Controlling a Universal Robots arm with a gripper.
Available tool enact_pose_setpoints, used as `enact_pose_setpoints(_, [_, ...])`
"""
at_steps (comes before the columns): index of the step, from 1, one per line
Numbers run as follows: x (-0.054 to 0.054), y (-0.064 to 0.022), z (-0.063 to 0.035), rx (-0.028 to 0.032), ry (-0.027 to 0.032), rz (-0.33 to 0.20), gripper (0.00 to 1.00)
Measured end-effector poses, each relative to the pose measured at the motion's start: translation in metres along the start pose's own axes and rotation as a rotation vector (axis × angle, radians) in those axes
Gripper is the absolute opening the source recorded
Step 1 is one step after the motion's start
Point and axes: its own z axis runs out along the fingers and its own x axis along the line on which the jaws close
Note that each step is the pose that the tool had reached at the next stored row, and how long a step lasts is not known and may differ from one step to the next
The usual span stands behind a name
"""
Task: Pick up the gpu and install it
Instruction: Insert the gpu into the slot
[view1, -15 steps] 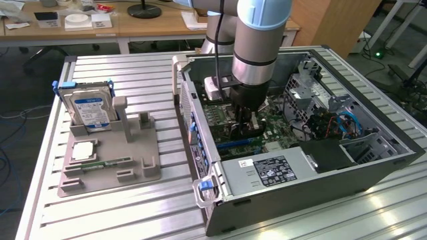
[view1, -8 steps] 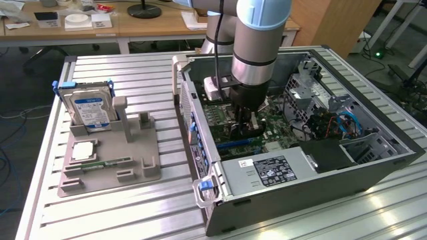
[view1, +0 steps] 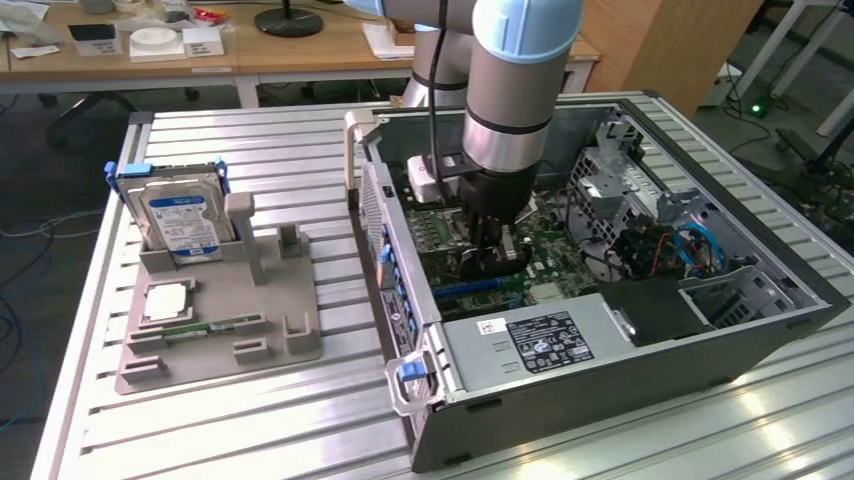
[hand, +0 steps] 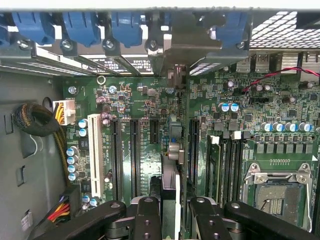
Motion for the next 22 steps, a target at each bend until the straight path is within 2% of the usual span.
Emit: enact_pose_setpoints(22, [0.0,0.0005,0.0055,-0.0011,-0.0009,0.0,0.27])
